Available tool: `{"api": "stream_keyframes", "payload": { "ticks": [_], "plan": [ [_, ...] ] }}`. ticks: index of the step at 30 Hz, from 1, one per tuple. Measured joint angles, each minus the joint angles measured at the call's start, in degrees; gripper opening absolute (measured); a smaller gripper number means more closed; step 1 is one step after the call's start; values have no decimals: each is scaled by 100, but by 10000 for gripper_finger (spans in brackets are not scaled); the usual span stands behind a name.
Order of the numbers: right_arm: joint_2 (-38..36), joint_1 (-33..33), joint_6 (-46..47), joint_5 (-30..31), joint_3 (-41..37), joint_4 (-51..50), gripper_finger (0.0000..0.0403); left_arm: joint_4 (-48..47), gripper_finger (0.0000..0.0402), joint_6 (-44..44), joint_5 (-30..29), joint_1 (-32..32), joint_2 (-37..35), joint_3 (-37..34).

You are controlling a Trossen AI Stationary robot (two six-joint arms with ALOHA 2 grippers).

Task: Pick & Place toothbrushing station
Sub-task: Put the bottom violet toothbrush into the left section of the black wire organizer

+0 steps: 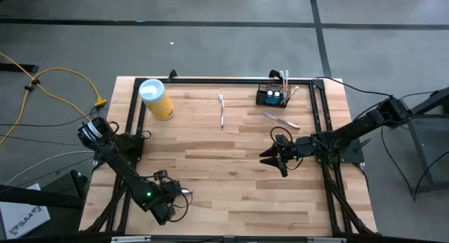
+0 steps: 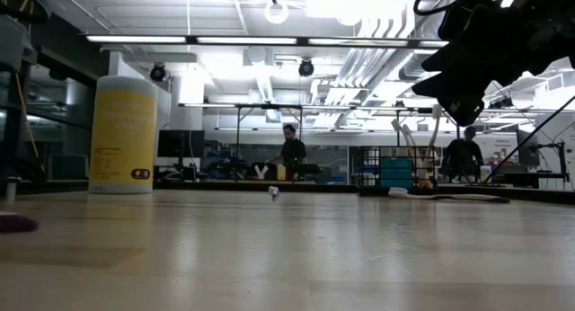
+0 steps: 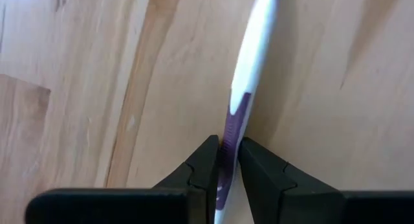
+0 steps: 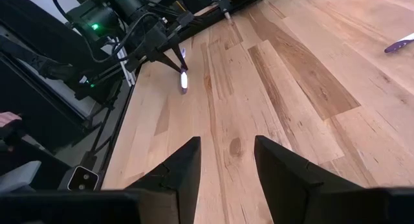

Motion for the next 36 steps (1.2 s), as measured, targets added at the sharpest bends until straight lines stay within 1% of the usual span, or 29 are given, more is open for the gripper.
{"api": "stream_keyframes", "payload": {
  "ticks": [5,9,14,18,25,30,31,36],
  "plan": [
    [1,0,0,-2,0,0,136,27,33,-45,-16,-7,0,-21],
    [0,0,0,-2,0,-2,136,-7,17,-45,214,-4,0,-21],
    [0,0,0,-2,0,-2,136,-21,12,-17,321,-9,0,-23],
    [1,0,0,-2,0,-2,136,-4,11,275,330,-11,-2,-22],
    [1,0,0,2,0,-2,136,-27,10,1053,9,-22,9,139],
    [1,0,0,17,-1,-2,136,-200,10,1762,-299,-28,20,447],
    [1,0,0,17,0,-2,136,-272,10,1894,-399,-28,35,531],
    [1,0,31,17,0,2,136,-516,9,2647,-1273,29,39,1015]
  ]
}}
